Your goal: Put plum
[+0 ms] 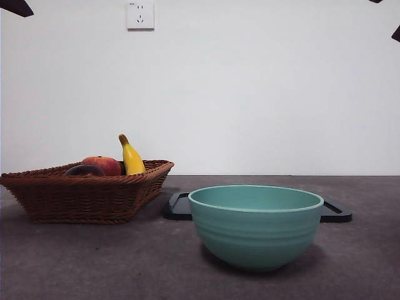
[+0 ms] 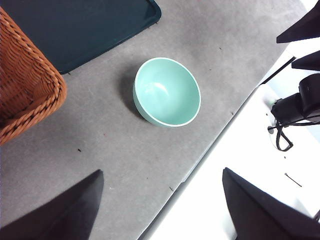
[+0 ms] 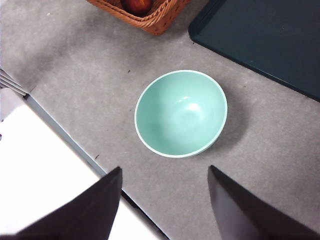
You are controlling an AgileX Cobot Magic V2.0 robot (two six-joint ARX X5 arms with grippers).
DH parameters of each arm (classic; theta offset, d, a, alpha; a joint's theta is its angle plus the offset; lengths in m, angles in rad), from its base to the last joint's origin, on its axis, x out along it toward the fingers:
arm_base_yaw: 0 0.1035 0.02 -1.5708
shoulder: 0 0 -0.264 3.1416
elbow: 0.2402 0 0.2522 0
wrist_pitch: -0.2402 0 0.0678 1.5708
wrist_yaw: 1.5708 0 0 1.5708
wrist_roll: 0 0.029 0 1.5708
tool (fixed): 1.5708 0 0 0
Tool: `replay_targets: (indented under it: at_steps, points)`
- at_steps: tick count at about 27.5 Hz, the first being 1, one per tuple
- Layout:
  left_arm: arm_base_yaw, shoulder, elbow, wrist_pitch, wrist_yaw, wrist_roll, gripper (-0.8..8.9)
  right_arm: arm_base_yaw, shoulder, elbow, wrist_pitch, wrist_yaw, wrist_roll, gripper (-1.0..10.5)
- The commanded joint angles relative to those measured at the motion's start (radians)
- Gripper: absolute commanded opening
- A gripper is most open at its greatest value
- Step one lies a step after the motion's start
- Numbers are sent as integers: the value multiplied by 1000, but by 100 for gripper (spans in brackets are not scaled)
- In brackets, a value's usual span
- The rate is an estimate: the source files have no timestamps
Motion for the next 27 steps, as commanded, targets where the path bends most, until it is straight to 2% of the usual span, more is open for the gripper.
replay_targets:
  at_steps: [1,3,5,7,27]
  points:
    - [-3,7,13,4,5,15,357,6,5,12,9,-2,-8,265]
    - [-3,7,13,4,5,15,259,6,5,12,9,-2,-8,192]
    - [-3,7,13,5,5,15,114,6,5,12,9,-1,-10,24]
    - [-3,7,13,5,5,15,4,6,5,12,9,-1,-16,7]
    - [-3,7,13,6,5,16,10,6,5,12,10,-2,-15,7]
